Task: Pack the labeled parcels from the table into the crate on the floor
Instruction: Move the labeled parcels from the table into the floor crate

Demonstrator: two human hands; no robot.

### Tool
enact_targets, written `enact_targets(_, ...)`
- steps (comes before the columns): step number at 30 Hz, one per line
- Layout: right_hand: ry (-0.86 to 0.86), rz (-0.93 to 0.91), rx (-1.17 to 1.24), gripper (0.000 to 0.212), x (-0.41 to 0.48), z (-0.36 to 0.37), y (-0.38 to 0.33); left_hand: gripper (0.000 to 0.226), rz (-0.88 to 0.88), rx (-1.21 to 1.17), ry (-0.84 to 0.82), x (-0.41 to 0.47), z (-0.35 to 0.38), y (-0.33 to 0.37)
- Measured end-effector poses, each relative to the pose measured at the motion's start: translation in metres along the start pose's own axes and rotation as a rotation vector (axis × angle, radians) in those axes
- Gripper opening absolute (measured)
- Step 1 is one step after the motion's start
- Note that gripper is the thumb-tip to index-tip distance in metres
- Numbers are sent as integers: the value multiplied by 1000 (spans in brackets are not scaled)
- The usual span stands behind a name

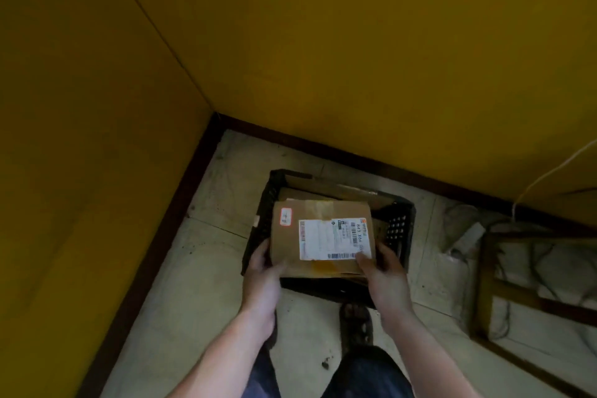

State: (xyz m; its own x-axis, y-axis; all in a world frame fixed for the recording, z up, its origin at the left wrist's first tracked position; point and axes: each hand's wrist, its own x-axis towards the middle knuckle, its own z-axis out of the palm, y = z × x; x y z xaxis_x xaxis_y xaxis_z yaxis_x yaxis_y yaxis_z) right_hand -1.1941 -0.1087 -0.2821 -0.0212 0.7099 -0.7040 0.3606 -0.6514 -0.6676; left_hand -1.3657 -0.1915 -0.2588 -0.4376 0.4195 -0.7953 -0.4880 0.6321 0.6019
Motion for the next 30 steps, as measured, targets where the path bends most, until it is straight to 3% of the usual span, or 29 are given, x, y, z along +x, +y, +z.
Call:
enact_targets(4,-7,76,56,25,48,42,28,43,-74,3,-74,72,-5,-4)
enact_targets(8,23,140,83,29,117,71,72,33,-143,-4,-16,157,4,-37)
enact_targets(17,85,111,53,27,243,118,150,28,-204,28,-2,306,26,-113)
enact_targets(21,74,101,72,34,279,138,162,22,-196,28,90,348,28,-121)
enact_targets(24,38,105,48,33,295,154,163,37,-225,-44,130,369,30,-119)
enact_targets(26,11,128,28,33,300,160,164,43,-252,-96,123,376,29,-117)
enact_targets(30,-7,167,18,30,292,152,161,34,-300,-92,51,370,23,-112)
